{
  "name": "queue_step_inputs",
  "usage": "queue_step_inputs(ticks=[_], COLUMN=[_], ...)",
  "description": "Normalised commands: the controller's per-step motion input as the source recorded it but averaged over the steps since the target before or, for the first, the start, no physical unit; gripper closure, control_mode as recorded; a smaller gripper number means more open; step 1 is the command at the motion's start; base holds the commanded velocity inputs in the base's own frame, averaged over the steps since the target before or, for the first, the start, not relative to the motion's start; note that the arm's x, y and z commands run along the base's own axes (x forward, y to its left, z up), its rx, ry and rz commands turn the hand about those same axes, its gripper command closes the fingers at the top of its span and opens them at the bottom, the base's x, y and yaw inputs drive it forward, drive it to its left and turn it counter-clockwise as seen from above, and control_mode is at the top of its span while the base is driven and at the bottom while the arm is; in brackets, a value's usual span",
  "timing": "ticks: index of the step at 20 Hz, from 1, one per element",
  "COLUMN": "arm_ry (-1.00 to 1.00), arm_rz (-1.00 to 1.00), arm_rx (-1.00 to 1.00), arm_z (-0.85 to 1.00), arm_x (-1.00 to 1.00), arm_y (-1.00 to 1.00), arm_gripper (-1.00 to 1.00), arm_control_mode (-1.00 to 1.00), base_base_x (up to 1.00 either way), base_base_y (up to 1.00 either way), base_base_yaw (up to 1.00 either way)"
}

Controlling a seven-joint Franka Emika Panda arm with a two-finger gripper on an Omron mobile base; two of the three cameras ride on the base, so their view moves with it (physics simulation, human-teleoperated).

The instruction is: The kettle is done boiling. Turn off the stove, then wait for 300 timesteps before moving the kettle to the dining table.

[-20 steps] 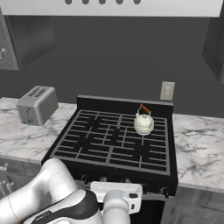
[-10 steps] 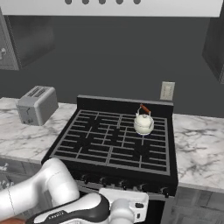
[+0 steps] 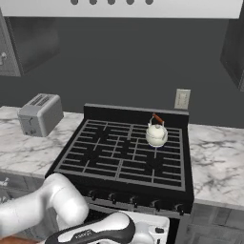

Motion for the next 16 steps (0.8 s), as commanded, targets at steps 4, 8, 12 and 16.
queue_step_inputs(ticks=[4, 8, 12, 16], arm_ry=[0.0, 0.0, 0.0, 0.0], arm_rz=[0.0, 0.0, 0.0, 0.0], arm_rx=[0.0, 0.0, 0.0, 0.0], arm_z=[-0.31, -0.23, -0.22, -0.24], arm_x=[0.24, 0.24, 0.17, 0.12], arm_y=[-0.27, -0.21, -0.14, -0.09], arm_gripper=[-1.0, -1.0, -1.0, -1.0], arm_control_mode=[-1.0, -1.0, -1.0, -1.0], base_base_x=[0.0, 0.0, 0.0, 0.0], base_base_y=[0.0, 0.0, 0.0, 0.0], base_base_yaw=[0.0, 0.0, 0.0, 0.0])
